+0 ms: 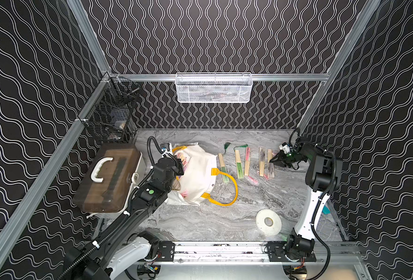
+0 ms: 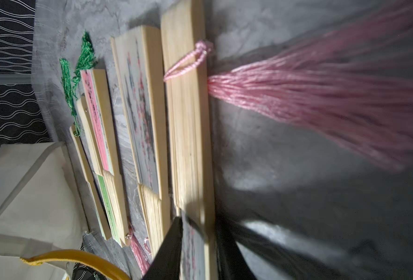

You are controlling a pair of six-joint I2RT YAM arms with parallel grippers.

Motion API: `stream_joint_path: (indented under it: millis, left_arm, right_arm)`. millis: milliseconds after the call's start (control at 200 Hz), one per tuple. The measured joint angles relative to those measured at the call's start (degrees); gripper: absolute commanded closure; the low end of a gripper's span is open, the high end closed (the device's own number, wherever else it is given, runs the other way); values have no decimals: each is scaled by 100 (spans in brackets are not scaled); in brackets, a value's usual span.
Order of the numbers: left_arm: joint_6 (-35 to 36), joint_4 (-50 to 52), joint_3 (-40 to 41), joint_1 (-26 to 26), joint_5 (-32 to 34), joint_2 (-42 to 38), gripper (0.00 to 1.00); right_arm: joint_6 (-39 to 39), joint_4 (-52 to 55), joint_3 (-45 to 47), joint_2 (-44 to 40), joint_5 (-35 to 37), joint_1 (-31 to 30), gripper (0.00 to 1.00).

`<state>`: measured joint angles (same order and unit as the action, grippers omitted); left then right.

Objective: Take out the folding fans from the tote bags
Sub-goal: Place the folding fan at the center of the board.

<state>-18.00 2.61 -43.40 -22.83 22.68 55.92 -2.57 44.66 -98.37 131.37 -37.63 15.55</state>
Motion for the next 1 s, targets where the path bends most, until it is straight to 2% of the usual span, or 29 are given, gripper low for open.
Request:
stream_joint_path:
  millis: [275, 466, 751, 1001]
  left_arm:
    - [-7, 0, -2, 0, -4, -13, 100]
    - [-9, -2, -2, 0, -114, 0, 100]
    - [-9, -157, 76, 0, -341, 87, 100]
    - [-9, -321, 232, 0, -365, 4, 100]
  right_arm:
    - [212, 122, -107, -129, 824, -9, 66]
    - [516, 96, 326, -761, 1681, -184, 61]
    - [1416, -684, 1207, -2371, 2061, -1615, 61]
    - [2643, -2424, 2889, -4079, 1711, -3294, 65]
